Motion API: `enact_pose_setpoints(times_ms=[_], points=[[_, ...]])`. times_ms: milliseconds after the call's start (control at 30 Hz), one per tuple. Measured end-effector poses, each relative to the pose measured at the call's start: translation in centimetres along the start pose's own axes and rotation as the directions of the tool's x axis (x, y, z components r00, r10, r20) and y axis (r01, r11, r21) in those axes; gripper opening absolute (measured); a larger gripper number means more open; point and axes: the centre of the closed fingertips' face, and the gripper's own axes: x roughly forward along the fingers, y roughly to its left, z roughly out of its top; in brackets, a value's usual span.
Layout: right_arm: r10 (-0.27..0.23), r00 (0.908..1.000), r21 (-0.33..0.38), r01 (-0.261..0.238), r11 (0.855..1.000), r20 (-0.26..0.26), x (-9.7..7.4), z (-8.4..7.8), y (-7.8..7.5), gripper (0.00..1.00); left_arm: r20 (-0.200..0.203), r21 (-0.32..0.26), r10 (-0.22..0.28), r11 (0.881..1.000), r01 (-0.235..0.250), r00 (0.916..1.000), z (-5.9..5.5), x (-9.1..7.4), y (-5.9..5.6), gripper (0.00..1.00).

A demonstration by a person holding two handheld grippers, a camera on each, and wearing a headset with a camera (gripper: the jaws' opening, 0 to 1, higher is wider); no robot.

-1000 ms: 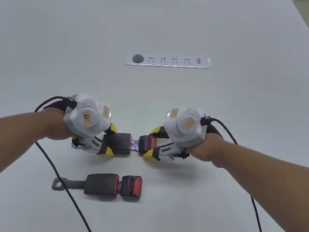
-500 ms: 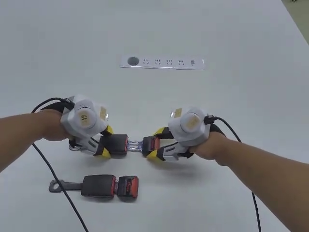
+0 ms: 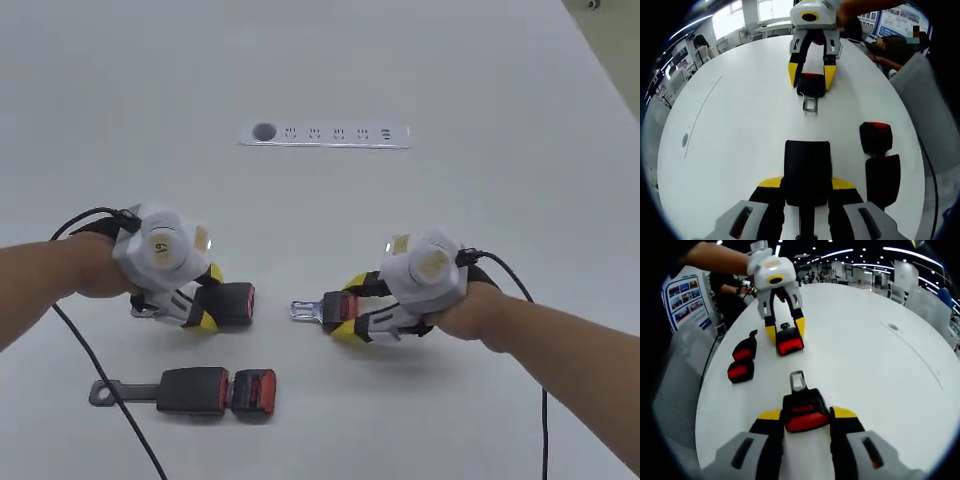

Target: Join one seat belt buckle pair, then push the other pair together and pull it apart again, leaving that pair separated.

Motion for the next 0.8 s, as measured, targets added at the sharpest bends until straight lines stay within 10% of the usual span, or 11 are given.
enact_pose_setpoints(times_ms=[800], points=[[-0.040, 0.9983, 0.038, 0.041, 0.998, -0.043, -4.6, -4.9, -1.5, 0.36, -0.025, 0.002, 0.000, 1.000, 0.000, 0.9997, 0.4, -0.3, -0.5, 0.34]])
